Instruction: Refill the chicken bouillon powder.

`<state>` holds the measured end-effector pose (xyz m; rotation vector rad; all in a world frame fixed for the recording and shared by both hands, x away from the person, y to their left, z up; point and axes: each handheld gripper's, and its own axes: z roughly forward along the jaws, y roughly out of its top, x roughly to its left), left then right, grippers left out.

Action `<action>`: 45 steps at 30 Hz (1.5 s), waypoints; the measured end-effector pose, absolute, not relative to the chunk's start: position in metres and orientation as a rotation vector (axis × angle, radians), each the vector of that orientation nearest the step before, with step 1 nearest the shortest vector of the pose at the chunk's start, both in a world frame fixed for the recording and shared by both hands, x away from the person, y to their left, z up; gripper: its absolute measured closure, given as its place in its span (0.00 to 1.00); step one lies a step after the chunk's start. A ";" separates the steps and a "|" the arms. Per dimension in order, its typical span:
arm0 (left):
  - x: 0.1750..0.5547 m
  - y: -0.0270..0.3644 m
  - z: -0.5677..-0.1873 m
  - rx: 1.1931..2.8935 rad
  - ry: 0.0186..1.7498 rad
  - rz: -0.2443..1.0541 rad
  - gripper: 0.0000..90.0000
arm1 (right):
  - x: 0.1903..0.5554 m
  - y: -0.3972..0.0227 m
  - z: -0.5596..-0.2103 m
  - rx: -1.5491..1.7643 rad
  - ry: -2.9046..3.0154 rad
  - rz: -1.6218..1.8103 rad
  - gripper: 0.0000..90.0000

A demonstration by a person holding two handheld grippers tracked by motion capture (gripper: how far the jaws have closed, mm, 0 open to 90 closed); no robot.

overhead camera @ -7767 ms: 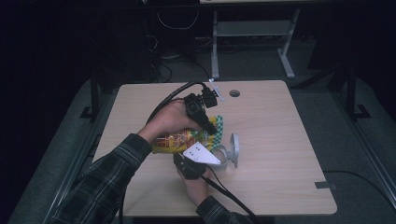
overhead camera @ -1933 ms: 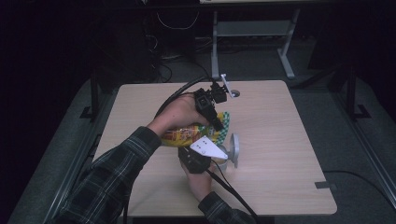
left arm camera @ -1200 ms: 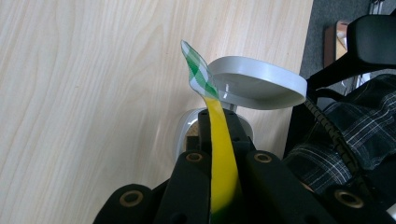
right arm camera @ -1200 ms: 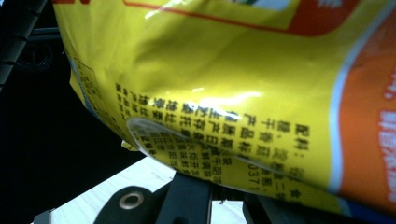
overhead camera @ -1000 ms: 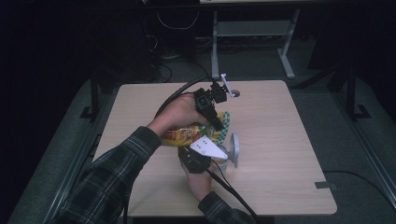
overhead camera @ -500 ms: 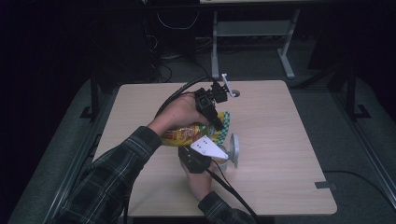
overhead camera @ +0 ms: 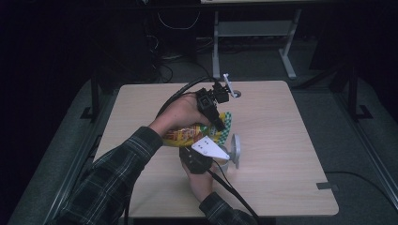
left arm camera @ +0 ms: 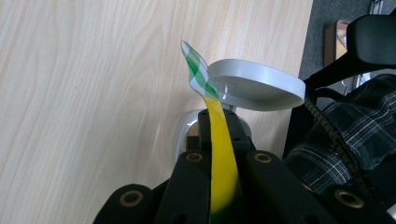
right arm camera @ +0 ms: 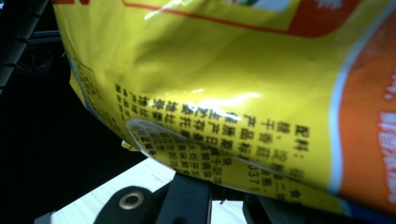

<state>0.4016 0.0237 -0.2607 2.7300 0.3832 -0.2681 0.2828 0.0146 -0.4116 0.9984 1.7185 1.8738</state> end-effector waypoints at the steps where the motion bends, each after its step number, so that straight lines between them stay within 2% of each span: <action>1: 0.402 0.024 -0.261 2.730 0.383 -0.269 1.00 | 0.283 0.015 -0.412 0.999 1.718 1.874 1.00; 45: 0.402 0.021 -0.262 2.742 0.382 -0.272 1.00 | 0.283 0.014 -0.411 1.005 1.714 1.880 1.00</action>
